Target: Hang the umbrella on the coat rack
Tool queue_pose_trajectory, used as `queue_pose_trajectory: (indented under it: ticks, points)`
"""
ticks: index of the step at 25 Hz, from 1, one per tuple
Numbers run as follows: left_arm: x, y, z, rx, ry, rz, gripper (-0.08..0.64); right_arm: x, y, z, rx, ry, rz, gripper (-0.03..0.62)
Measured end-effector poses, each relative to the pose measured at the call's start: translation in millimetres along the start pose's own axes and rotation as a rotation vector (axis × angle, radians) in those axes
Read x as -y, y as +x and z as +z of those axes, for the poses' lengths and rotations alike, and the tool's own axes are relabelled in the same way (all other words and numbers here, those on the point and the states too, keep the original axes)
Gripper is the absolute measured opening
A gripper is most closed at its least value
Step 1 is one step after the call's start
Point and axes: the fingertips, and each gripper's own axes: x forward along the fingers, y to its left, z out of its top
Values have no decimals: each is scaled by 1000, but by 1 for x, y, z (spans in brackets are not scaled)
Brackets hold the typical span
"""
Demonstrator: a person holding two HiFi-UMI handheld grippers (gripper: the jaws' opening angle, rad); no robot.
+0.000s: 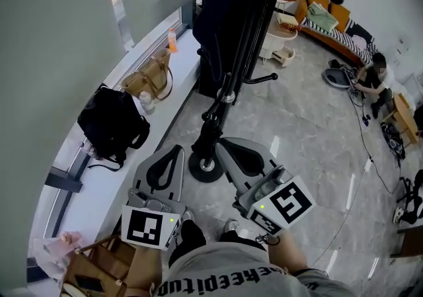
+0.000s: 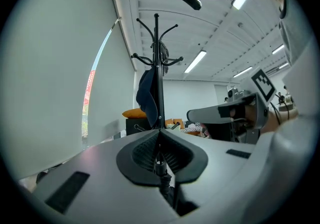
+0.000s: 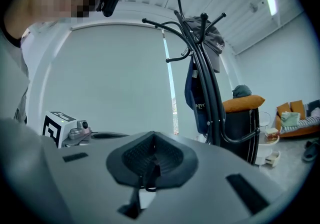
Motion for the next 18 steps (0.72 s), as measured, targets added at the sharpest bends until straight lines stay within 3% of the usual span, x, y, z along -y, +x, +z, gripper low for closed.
queue_pose_trajectory:
  ticks: [18]
  points:
    - [14, -42, 11, 27, 19, 176, 15, -26, -9, 1, 23, -1, 176, 12]
